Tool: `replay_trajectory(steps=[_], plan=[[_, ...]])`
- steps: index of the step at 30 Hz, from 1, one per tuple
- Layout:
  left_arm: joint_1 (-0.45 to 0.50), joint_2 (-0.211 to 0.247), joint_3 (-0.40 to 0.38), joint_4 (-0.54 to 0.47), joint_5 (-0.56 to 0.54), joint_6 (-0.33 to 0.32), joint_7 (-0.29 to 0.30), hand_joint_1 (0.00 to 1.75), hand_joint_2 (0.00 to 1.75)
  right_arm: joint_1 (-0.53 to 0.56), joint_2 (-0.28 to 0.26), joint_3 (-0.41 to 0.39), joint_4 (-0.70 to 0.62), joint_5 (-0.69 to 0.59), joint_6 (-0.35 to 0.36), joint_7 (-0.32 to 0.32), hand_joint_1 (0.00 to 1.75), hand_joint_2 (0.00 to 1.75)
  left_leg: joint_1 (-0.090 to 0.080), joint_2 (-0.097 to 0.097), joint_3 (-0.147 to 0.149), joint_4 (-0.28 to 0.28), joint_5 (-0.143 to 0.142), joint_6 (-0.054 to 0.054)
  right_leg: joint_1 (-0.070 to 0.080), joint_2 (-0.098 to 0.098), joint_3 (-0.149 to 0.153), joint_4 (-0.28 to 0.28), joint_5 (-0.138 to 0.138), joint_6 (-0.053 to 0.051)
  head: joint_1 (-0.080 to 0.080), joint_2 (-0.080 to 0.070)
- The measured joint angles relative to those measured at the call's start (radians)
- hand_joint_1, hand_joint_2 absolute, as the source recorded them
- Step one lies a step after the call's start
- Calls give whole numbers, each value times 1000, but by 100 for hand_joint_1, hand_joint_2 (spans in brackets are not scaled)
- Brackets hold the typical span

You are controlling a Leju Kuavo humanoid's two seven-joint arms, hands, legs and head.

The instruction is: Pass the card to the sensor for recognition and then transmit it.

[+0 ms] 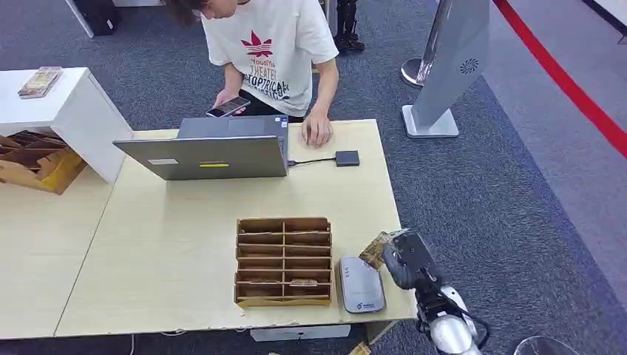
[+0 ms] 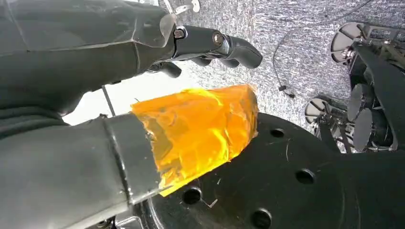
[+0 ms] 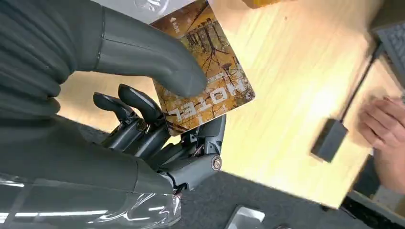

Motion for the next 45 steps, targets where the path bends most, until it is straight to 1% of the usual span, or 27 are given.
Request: replay_trajectory(steps=[12, 24, 27, 34, 45], plan=[[0, 0, 0, 0, 0, 2, 6, 0, 0, -3, 19, 47, 47, 21, 32, 14, 175, 175, 0, 0, 0, 0, 0, 0, 0, 0, 0, 0, 0, 0, 0, 0], [-1, 0, 0, 0, 0, 2, 6, 0, 0, -11, 25, 55, 65, 24, 34, 15, 175, 175, 0, 0, 0, 0, 0, 0, 0, 0, 0, 0, 0, 0, 0, 0], [-1, 0, 0, 0, 0, 1, 8, 0, 0, -15, 24, 58, 70, 37, 35, 24, 175, 175, 0, 0, 0, 0, 0, 0, 0, 0, 0, 0, 0, 0, 0, 0], [-1, 0, 0, 0, 0, -2, 15, 0, 0, -28, 24, 67, 74, 147, 12, 60, 175, 175, 0, 0, 0, 0, 0, 0, 0, 0, 0, 0, 0, 0, 0, 0], [-1, 0, 3, 0, 0, -8, 18, 0, 0, -35, 22, 66, 74, 257, 6, 91, 175, 175, 0, 0, 0, 0, 0, 0, 0, 0, 0, 0, 0, 0, 0, 0]])
